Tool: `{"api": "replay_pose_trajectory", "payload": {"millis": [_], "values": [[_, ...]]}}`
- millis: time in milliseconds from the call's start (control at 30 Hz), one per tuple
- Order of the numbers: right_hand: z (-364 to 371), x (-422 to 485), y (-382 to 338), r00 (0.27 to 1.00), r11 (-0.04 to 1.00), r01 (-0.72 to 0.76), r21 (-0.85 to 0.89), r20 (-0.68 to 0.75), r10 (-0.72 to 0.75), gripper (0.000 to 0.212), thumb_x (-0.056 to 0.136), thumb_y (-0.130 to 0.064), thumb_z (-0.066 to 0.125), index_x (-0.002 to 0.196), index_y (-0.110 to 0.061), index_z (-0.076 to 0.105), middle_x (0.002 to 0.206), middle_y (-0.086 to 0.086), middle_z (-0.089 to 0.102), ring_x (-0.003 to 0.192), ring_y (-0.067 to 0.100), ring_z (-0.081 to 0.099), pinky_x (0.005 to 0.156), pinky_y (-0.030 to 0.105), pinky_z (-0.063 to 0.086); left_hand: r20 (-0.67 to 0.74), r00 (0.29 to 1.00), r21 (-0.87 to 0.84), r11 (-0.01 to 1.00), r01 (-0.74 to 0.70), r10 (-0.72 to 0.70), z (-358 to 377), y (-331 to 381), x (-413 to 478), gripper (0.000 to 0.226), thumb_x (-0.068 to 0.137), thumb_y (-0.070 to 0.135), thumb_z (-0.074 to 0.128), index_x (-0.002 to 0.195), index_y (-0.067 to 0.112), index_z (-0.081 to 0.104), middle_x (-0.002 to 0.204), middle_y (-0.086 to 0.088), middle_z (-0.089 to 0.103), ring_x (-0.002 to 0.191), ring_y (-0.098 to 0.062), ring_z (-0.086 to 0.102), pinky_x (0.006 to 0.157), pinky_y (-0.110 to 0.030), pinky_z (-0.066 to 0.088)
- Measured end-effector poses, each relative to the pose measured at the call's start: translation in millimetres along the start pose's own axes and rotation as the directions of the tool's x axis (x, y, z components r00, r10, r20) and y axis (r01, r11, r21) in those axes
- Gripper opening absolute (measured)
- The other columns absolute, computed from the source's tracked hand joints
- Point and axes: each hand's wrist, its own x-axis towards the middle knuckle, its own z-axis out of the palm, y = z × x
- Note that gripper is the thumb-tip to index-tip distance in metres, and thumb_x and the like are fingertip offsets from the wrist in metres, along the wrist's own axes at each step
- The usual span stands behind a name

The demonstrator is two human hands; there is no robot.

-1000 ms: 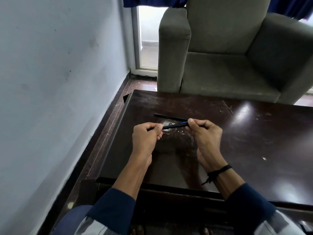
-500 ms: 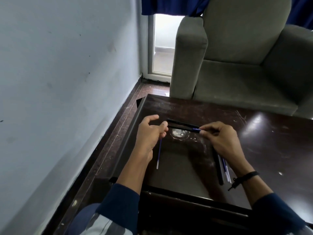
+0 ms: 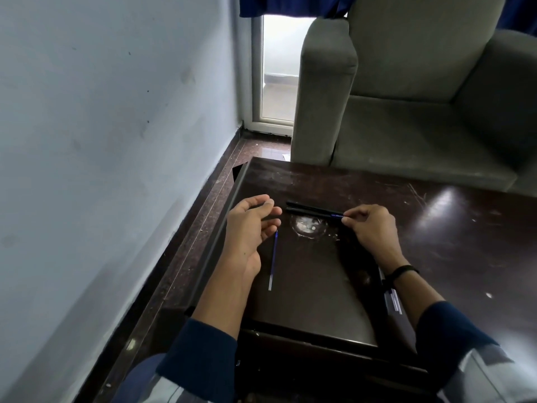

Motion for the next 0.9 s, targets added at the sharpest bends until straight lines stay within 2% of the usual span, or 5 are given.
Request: {"api": "replay_pose_trajectory", "payload": {"millis": [333, 500, 633, 800, 900], "values": [[-20.5, -17.0, -27.7, 0.99, 0.976, 0.137, -0.168, -0.001, -0.139, 0.006, 0.09, -0.026, 0.075, 0.096, -0.026, 0.076, 0.095, -0.004, 0.071, 0.088, 0.016, 0.065, 0.074, 0.025, 0.043, -0.062, 0.998, -0.019, 1.0, -0.01, 0.009, -3.8, 5.9, -1.0, 0.011, 0.096, 0.012, 0.066, 0.105, 0.017, 0.071, 0.089, -0.004, 0.076, 0.078, -0.015, 0.071, 0.067, -0.024, 0.057], [-57.8, -10.4, -22.3, 0.988, 0.891, 0.055, -0.451, 0.152, 0.016, 0.001, 0.086, -0.026, 0.077, 0.087, -0.025, 0.077, 0.089, 0.0, 0.074, 0.085, 0.022, 0.068, 0.076, 0.031, 0.055, -0.036, 0.999, 0.025, 1.0, -0.006, 0.007, -3.5, 5.2, -1.8, 0.009, 0.096, 0.015, 0.066, 0.103, 0.017, 0.072, 0.093, -0.004, 0.076, 0.081, -0.016, 0.071, 0.067, -0.024, 0.056], [-64.7, -14.4, -6.1, 0.969, 0.786, -0.019, -0.618, 0.184, 0.168, 0.031, 0.073, -0.039, 0.085, 0.093, -0.019, 0.074, 0.09, 0.006, 0.074, 0.087, 0.032, 0.071, 0.082, 0.044, 0.061, -0.012, 1.0, 0.028, 1.0, 0.002, -0.002, -3.3, 5.2, -2.3, 0.008, 0.095, 0.015, 0.067, 0.101, 0.017, 0.073, 0.091, -0.004, 0.077, 0.079, -0.015, 0.071, 0.065, -0.022, 0.055], [-61.8, -18.3, -6.6, 0.942, 0.777, -0.01, -0.629, 0.256, 0.218, 0.035, 0.073, -0.042, 0.087, 0.093, -0.019, 0.071, 0.086, 0.004, 0.074, 0.085, 0.028, 0.072, 0.084, 0.045, 0.061, -0.005, 1.0, 0.04, 0.999, 0.0, 0.0, -2.2, 4.5, -3.0, 0.009, 0.095, 0.015, 0.067, 0.103, 0.016, 0.073, 0.092, -0.005, 0.077, 0.079, -0.015, 0.071, 0.066, -0.023, 0.056], [-57.8, -20.5, -17.6, 0.897, 0.869, -0.012, -0.495, 0.379, 0.228, 0.02, 0.078, -0.032, 0.088, 0.083, -0.016, 0.077, 0.073, 0.003, 0.076, 0.072, 0.019, 0.074, 0.076, 0.036, 0.062, 0.001, 1.0, 0.043, 0.999, 0.004, -0.004, -2.3, 4.4, -2.9, 0.008, 0.095, 0.015, 0.068, 0.101, 0.016, 0.073, 0.091, -0.004, 0.077, 0.077, -0.014, 0.071, 0.065, -0.022, 0.055]]}}
